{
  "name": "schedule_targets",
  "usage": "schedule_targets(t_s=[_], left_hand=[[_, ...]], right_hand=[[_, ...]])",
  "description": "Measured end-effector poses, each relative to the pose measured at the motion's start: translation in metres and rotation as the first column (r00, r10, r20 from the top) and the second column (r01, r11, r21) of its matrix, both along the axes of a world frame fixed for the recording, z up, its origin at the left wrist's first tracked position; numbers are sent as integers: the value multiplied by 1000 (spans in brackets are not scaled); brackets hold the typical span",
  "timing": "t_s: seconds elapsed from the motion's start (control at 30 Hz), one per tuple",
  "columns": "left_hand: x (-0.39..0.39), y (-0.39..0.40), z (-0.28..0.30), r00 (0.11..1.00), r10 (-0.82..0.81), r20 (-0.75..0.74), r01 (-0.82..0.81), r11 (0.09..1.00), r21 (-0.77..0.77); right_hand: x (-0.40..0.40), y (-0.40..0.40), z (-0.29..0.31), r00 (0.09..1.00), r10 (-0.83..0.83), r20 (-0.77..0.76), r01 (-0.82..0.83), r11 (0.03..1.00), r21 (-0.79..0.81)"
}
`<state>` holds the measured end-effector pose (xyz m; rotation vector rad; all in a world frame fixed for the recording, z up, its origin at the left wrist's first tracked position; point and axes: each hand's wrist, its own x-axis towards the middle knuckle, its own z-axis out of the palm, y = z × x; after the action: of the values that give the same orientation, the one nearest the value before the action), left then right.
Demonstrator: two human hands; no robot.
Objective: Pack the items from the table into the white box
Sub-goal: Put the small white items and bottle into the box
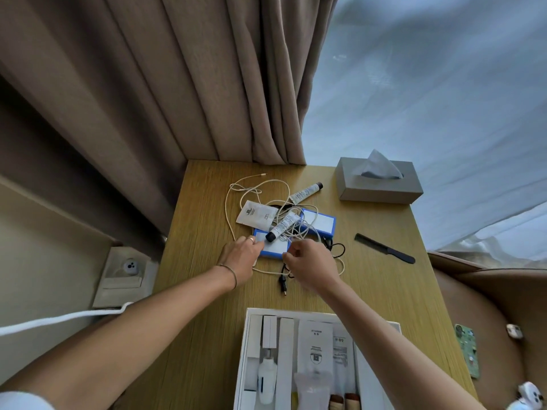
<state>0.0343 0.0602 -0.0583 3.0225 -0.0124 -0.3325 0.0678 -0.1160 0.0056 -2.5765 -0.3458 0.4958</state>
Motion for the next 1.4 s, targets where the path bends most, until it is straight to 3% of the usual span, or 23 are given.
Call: schedule_targets(t_s=[0.27,0.37,0.47,0.6,0.73,0.87,1.0,1.07,1.27,1.4], left_hand=[[4,18,-15,998,-59,10,59,998,-27],[-2,24,-17,998,8,61,1,989,-149],[-12,26,-14,984,168,64,-134,925,-356],[-28,26,0,936,353,-2,-278,734,-620],[-45,27,24,893,432,-125,-349,490,-799],[-60,29,43,842,451,-297,-445,269,-854],[-72,31,56,744,474,-471,-526,-21,-851],[-79,32,63,717,477,-508,-531,-97,-842],[-99,25,87,767,421,-484,-474,-136,-870],[-116,13,104,822,374,-429,-466,9,-885]], right_hand=[[33,10,-20,1000,18,14,-18,999,-50],[44,14,-28,999,39,29,-37,996,-80],[54,19,-37,990,124,73,-115,986,-119],[66,31,-47,942,312,120,-276,929,-246],[73,40,-56,904,403,142,-344,883,-319],[73,46,-63,892,414,182,-326,868,-374],[72,52,-67,854,482,197,-373,830,-415],[71,52,-70,832,512,216,-387,813,-434],[60,42,-63,792,504,343,-384,849,-362],[37,32,-37,780,427,457,-379,904,-199]])
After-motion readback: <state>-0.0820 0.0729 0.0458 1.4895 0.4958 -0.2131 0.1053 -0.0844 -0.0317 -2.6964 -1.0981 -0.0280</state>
